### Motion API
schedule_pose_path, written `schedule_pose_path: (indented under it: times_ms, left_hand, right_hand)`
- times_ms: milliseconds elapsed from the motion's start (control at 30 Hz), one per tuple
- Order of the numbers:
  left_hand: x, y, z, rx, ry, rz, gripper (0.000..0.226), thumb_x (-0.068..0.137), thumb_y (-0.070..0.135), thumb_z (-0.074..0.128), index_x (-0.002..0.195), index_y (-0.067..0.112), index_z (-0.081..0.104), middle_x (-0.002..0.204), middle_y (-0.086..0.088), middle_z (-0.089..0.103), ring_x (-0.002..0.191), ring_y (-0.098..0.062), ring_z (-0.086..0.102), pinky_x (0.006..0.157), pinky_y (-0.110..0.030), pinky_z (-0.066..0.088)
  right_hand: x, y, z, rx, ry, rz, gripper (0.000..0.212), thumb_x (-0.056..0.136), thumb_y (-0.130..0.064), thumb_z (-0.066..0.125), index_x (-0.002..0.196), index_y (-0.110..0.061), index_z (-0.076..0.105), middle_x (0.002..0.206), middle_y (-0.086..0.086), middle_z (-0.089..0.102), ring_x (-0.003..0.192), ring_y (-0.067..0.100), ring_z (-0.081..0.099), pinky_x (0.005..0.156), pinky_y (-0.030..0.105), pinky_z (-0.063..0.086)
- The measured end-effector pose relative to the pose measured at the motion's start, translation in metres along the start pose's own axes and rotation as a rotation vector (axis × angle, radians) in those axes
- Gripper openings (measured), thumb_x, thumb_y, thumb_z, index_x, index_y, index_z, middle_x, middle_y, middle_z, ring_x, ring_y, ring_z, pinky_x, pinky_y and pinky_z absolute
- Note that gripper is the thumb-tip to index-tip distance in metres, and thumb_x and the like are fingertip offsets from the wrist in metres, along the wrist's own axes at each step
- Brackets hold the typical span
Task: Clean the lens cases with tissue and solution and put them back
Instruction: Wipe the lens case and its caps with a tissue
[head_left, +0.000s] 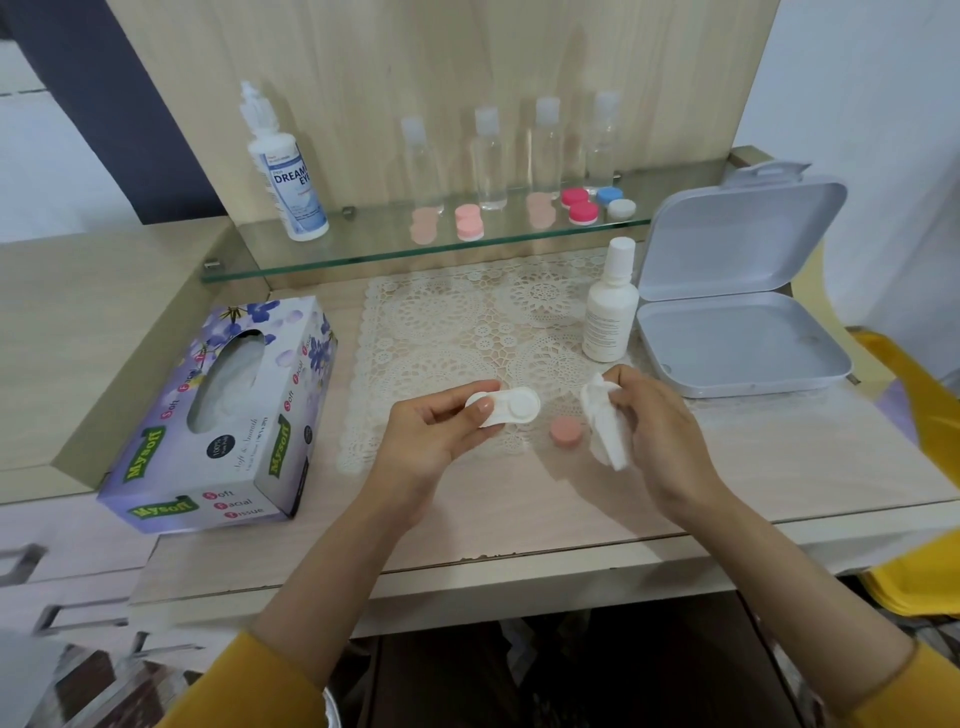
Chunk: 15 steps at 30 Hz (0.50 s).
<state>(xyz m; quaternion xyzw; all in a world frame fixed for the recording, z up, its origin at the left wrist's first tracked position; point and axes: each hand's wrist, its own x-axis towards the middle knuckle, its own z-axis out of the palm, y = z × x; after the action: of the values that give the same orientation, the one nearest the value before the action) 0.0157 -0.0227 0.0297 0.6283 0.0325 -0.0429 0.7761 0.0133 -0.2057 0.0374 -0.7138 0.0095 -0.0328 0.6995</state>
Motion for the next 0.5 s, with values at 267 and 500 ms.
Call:
schedule_pose_path:
  times_ms: [267, 500]
  left_hand:
    - [-0.004, 0.002, 0.006, 0.052, 0.014, 0.002, 0.015, 0.087, 0.0, 0.055, 0.091, 0.008, 0.067, 0.099, -0.013, 0.067, 0.093, -0.02, 0.066, 0.074, -0.02, 0.054]
    - [-0.007, 0.006, 0.011, 0.09, 0.052, 0.01, 0.015, 0.085, 0.0, 0.058, 0.093, 0.009, 0.067, 0.098, -0.015, 0.067, 0.086, -0.019, 0.066, 0.071, -0.019, 0.055]
  right_hand:
    - [0.002, 0.006, 0.005, -0.005, -0.104, 0.0, 0.022, 0.072, -0.023, 0.042, 0.066, -0.002, 0.043, 0.065, 0.004, 0.042, 0.065, 0.016, 0.042, 0.057, 0.026, 0.031]
    - [0.004, 0.011, 0.005, -0.191, -0.24, -0.167, 0.017, 0.088, -0.007, 0.057, 0.071, -0.011, 0.058, 0.068, 0.0, 0.055, 0.06, 0.003, 0.046, 0.054, 0.013, 0.035]
